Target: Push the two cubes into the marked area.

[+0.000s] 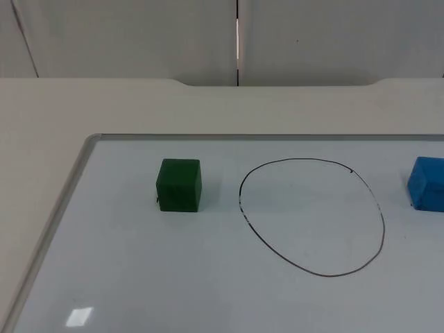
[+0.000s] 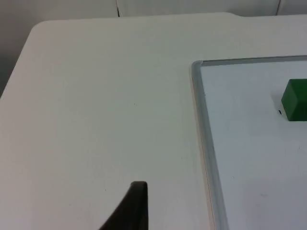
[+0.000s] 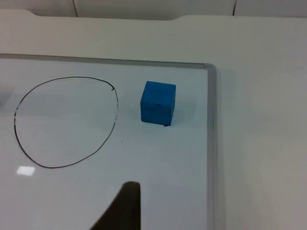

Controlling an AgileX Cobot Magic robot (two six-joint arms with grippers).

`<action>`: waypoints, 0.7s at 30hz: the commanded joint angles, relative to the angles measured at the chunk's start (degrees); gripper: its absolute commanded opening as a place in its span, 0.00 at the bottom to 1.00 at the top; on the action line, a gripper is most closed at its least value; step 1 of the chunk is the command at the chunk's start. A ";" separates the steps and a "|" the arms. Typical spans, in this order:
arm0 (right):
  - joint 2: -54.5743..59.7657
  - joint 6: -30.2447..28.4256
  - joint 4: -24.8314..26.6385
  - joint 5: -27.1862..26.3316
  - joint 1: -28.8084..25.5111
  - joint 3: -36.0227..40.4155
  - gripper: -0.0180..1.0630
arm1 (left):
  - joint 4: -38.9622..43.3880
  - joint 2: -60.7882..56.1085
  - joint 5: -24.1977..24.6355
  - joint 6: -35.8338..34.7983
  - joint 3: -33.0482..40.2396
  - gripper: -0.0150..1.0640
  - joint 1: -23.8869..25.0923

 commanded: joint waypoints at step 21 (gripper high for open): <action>-0.26 -0.46 0.09 -0.43 -0.23 0.07 0.99 | 0.08 6.15 -4.02 -0.06 -1.90 0.99 0.13</action>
